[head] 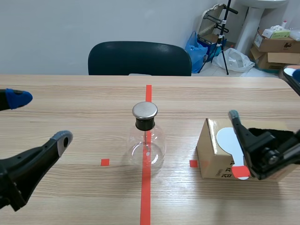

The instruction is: Do the electroscope experiment

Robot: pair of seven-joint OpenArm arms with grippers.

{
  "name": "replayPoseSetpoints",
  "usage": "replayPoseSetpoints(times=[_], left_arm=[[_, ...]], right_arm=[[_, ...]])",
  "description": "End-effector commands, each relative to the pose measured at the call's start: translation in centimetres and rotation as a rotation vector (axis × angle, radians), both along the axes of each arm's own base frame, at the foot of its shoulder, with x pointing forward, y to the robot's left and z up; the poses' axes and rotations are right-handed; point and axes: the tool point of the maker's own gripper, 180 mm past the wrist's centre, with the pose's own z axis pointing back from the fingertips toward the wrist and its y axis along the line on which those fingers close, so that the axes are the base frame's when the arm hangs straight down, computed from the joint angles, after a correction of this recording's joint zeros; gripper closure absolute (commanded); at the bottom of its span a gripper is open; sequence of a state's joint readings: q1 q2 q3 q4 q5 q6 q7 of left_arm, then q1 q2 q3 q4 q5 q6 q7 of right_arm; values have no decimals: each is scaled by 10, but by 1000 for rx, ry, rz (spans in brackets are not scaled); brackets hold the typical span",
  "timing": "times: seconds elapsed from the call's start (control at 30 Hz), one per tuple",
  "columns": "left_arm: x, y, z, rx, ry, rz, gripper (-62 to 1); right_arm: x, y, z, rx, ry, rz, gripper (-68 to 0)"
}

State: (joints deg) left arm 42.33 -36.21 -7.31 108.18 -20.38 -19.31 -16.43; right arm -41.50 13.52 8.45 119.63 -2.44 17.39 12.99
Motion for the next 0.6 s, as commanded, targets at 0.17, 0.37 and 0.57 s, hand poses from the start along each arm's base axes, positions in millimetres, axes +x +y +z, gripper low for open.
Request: replayPoseSetpoints(times=[0.17,0.37,0.57], left_arm=[[-6,-17,16,7,-22,18,-623],[-2,-13,15,20,-24,45,-623],[-3,-13,13,36,-21,43,-623]], right_arm=[[-3,11,2,25,12,76,-679],[-3,9,1,22,19,71,-679],[-3,9,1,28,20,69,-679]])
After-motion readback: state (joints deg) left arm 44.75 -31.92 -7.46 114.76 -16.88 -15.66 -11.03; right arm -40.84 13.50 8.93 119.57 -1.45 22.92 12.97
